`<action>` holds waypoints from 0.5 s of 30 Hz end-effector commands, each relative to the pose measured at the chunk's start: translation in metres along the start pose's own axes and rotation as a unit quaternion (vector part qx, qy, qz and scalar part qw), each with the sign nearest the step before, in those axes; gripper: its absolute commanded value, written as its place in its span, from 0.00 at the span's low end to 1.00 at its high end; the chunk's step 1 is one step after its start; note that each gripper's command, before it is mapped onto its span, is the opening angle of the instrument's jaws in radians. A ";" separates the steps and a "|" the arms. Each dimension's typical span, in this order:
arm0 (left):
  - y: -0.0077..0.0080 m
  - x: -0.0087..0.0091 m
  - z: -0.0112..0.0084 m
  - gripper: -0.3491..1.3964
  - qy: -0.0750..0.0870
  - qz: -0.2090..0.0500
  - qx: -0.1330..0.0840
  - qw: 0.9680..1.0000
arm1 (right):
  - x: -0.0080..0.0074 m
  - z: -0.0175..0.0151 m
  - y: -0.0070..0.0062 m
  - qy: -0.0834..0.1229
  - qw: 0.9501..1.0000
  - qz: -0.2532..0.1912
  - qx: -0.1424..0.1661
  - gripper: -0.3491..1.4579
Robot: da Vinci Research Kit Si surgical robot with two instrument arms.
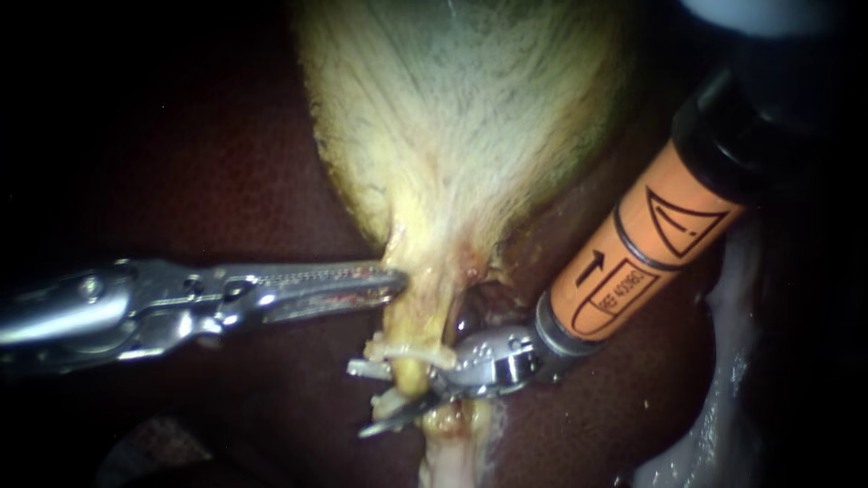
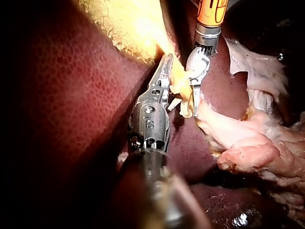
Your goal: Go to the cutting position left tube
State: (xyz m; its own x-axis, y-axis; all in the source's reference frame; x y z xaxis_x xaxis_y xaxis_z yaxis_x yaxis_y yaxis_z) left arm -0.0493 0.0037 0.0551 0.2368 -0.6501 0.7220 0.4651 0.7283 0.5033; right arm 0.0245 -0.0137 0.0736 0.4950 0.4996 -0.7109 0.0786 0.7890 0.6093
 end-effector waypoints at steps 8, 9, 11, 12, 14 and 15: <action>0.0002 0.0001 0.0001 0.18 0.000 0.000 0.000 1.000 | 0.0003 -0.0008 0.0001 0.004 1.000 0.024 0.002 0.88; 0.0002 0.0001 0.0001 0.18 0.000 0.000 0.000 1.000 | 0.0004 -0.0011 0.0001 0.007 1.000 0.024 0.004 0.88; 0.0002 0.0001 0.0000 0.18 0.000 0.000 0.000 1.000 | 0.0006 -0.0016 0.0002 0.010 1.000 0.025 0.005 0.88; 0.0002 0.0001 0.0000 0.18 0.000 0.000 0.000 1.000 | 0.0008 -0.0019 0.0003 0.013 1.000 0.025 0.008 0.88; 0.0002 0.0001 0.0000 0.18 0.000 0.000 0.000 1.000 | 0.0011 -0.0024 0.0004 0.019 0.999 0.026 0.010 0.88; 0.0002 0.0001 0.0000 0.18 0.000 0.000 0.000 1.000 | 0.0012 -0.0025 0.0004 0.021 0.999 0.026 0.010 0.89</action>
State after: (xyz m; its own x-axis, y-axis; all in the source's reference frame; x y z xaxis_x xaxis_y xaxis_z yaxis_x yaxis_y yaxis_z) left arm -0.0492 0.0038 0.0553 0.2370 -0.6506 0.7215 0.4648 0.7281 0.5038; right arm 0.0230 -0.0119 0.0721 0.4622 0.5560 -0.6909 0.0710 0.7534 0.6538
